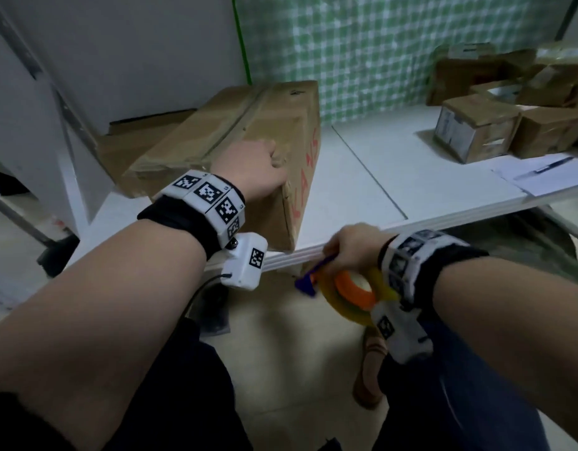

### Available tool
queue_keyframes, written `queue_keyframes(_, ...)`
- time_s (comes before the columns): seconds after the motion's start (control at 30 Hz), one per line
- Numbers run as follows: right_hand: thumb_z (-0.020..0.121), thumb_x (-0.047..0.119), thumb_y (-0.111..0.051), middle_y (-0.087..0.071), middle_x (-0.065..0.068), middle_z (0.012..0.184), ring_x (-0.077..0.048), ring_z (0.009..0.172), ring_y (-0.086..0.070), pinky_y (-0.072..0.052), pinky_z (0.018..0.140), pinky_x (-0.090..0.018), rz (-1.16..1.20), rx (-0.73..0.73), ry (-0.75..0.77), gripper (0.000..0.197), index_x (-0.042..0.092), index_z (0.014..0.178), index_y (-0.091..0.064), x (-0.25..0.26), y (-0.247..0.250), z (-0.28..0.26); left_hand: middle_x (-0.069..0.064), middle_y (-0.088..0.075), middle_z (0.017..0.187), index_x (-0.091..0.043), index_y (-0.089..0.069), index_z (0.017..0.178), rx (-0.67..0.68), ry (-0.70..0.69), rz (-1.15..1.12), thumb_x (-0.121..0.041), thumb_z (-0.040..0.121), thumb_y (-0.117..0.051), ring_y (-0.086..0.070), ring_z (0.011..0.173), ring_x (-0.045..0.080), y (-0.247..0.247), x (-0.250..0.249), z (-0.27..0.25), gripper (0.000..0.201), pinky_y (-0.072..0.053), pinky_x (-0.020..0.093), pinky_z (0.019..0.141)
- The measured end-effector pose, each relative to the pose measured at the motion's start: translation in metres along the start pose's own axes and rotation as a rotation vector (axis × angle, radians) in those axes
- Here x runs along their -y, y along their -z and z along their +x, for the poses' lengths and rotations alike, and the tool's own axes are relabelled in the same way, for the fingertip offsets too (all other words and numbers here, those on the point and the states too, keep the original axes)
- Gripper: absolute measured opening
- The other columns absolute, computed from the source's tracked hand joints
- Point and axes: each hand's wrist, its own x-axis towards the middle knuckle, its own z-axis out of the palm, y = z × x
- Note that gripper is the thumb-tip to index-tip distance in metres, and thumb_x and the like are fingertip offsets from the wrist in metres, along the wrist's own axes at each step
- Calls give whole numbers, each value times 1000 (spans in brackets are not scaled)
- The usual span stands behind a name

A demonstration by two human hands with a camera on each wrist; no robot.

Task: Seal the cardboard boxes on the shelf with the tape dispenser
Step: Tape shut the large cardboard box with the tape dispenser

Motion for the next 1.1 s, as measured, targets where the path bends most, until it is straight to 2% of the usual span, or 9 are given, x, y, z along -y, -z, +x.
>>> queue_keyframes(0.1, 76, 47, -71, -63, 5, 110, -13, 91, -51, -43, 79, -24, 134, -68, 10, 45, 28, 117, -65, 6, 26, -5, 2, -48, 86, -16, -49, 96, -31, -1, -10, -41, 89, -44, -44, 78, 23, -2, -5, -2, 26, -34, 30, 63)
queue_keyframes(0.2, 74, 44, -74, -61, 6, 103, -15, 94, -53, -45, 83, -27, 142, -52, 2, 44, 27, 114, -67, 8, 50, -5, 2, -46, 86, -18, -47, 95, -45, 10, -16, -42, 89, -45, -44, 77, 23, 0, -6, -6, 25, -34, 31, 62)
queue_keyframes(0.37, 77, 40, -72, -64, 0, 114, -22, 108, -58, -48, 96, -37, 132, -138, -19, 37, 21, 109, -68, 5, 84, -12, 8, -55, 97, -11, -53, 108, -46, 1, 11, -43, 89, -46, -45, 79, 25, 2, -8, -7, 39, -34, 31, 63)
queue_keyframes(0.47, 74, 41, -74, -67, -1, 112, -23, 107, -60, -51, 94, -38, 151, -263, -70, 44, 18, 112, -69, 4, 95, -12, 13, -55, 127, -11, -50, 126, -39, -21, 16, -48, 89, -47, -53, 107, 31, 1, -4, -6, 52, -40, 34, 77)
queue_keyframes(0.6, 81, 29, -64, -56, -5, 120, -25, 99, -58, -51, 80, -32, 177, -411, -120, 42, 21, 122, -60, -4, 94, -3, 8, -20, 157, -27, -21, 150, 126, -68, 2, -56, 79, -62, -26, 141, 25, 4, 7, -4, 87, -25, 36, 112)
queue_keyframes(0.7, 83, 32, -62, -38, -10, 122, -28, 93, -51, -42, 75, -33, 249, -473, -155, 47, 25, 128, -51, -10, 85, 7, 7, -13, 158, -36, -11, 150, 205, -112, 41, -43, 71, -76, -19, 144, 23, 6, 16, -2, 102, -24, 36, 114)
queue_keyframes(0.8, 80, 29, -67, -33, -13, 128, -33, 102, -53, -41, 79, -34, 299, -427, -204, 54, 24, 130, -47, -11, 74, 22, 4, -14, 158, -40, -11, 149, 171, -116, 67, -34, 76, -74, -20, 144, 21, 3, 18, -1, 96, -23, 36, 113)
queue_keyframes(1.0, 65, 25, -83, -36, -15, 126, -34, 101, -54, -49, 85, -39, 241, -385, -159, 68, 17, 124, -49, -4, 72, 43, 2, -20, 157, -44, -17, 146, 86, -89, 34, -40, 78, -72, -25, 142, 23, -6, 17, 3, 87, -26, 41, 114)
queue_keyframes(1.1, 69, 23, -81, -45, -15, 122, -34, 105, -53, -47, 83, -35, 85, -339, -96, 57, 15, 119, -54, 1, 65, 49, 1, -21, 156, -44, -20, 146, 59, -79, 23, -41, 78, -72, -26, 142, 23, -7, 12, 3, 86, -28, 43, 113)
